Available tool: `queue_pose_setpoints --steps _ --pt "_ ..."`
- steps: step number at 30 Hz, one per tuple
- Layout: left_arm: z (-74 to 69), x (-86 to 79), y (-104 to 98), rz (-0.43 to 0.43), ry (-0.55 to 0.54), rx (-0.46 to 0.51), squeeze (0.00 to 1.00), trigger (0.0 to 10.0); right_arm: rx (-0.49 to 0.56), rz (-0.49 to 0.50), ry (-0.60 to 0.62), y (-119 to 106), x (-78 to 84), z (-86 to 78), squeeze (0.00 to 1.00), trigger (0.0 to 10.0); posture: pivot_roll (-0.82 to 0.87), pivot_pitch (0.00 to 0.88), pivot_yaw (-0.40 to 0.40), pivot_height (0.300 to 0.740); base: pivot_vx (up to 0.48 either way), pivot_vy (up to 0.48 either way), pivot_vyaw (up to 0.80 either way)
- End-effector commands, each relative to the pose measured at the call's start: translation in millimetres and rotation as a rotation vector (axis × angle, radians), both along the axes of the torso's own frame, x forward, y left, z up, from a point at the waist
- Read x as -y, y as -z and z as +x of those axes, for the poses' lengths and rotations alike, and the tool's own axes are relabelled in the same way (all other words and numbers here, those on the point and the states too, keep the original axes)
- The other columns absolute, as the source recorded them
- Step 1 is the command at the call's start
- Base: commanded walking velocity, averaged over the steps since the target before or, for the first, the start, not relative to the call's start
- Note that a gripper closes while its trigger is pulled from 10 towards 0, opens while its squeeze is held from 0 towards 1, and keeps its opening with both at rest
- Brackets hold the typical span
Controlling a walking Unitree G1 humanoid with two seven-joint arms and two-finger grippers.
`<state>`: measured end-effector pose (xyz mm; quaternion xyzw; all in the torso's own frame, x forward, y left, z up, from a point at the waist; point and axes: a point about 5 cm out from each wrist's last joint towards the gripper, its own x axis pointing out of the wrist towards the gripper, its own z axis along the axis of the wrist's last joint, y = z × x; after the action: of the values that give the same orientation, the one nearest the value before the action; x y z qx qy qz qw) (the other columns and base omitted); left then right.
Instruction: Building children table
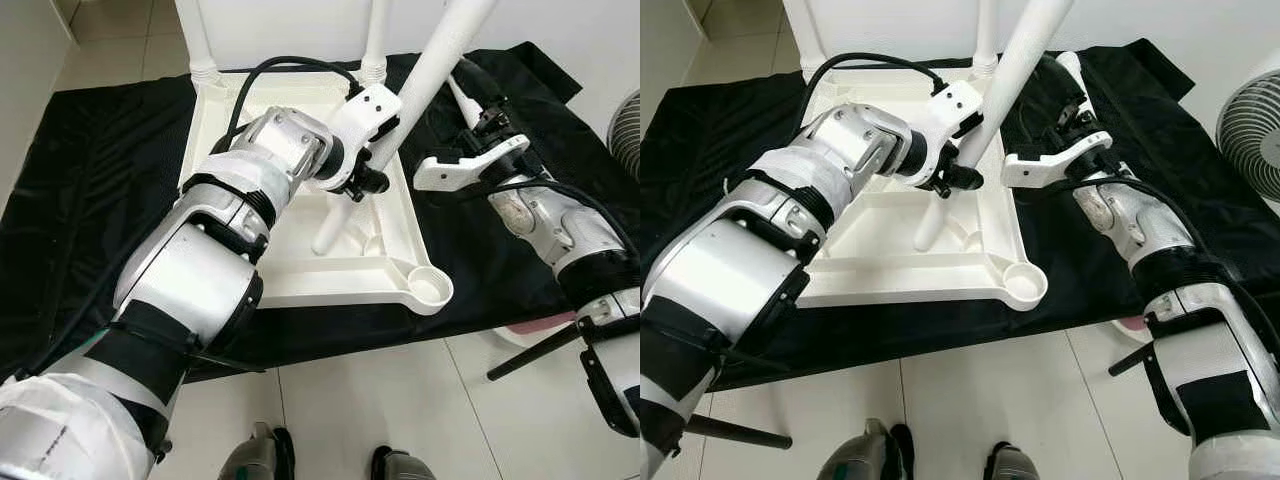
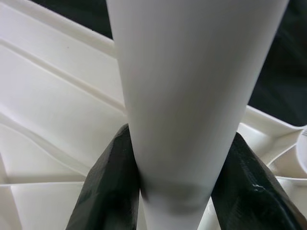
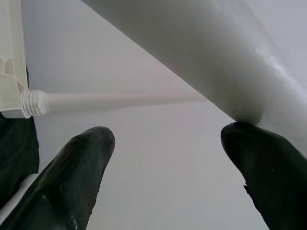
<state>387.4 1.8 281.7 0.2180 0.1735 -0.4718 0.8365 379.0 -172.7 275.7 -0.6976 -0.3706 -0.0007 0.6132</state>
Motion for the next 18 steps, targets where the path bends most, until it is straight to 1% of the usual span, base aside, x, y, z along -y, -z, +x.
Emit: queue_pose_setpoints --steps 1,2,7,8,13,15,16,17,18 --pt "-1.3 -1.8 2 0.008 0.052 -0.039 0.00 10.0 0.040 0.046 -0.012 -1 5.6 -4.4 0.00 10.0 -0.05 0.129 0.123 0.740 0.000 0.000 0.00" --pt "2.8 -9.0 2 -0.002 0.014 -0.035 0.00 10.0 0.107 0.068 -0.021 4 12.0 -10.7 0.00 10.0 -0.05 0.128 0.127 0.740 0.000 0.000 0.00" --pt "4.5 -12.6 3 -0.004 -0.001 -0.037 0.00 10.0 0.144 0.062 -0.033 5 12.9 -13.6 0.00 10.0 -0.05 0.128 0.127 0.740 0.000 0.000 0.00" --pt "5.2 -14.1 3 -0.002 -0.008 -0.036 0.00 10.0 0.174 0.048 -0.048 4 11.4 -15.3 0.00 10.0 -0.05 0.128 0.127 0.740 0.000 0.000 0.00" --pt "6.7 -16.5 4 0.006 -0.015 -0.026 0.00 10.0 0.185 0.056 -0.057 1 9.9 -15.0 0.00 10.0 -0.05 0.128 0.127 0.740 0.000 0.000 0.00" --pt "6.9 -16.9 5 0.006 -0.016 -0.026 0.00 10.0 0.174 0.039 -0.054 2 9.4 -13.4 0.00 10.0 -0.06 0.128 0.130 0.740 0.000 0.000 0.00" --pt "6.7 -16.5 5 0.012 -0.012 -0.025 0.00 10.0 0.165 0.012 -0.057 3 8.1 -11.9 0.00 10.0 -0.05 0.129 0.128 0.740 0.000 0.000 0.00" --pt "6.7 -16.5 5 0.012 -0.012 -0.025 0.00 10.0 0.165 0.012 -0.057 3 8.1 -11.9 0.00 10.0 -0.05 0.129 0.128 0.740 0.000 0.000 0.00" --pt "5.7 -14.8 6 0.023 0.002 -0.026 0.00 10.0 0.166 -0.030 -0.066 -1 5.7 -10.3 0.00 10.0 -0.05 0.128 0.127 0.740 0.000 0.000 0.00"
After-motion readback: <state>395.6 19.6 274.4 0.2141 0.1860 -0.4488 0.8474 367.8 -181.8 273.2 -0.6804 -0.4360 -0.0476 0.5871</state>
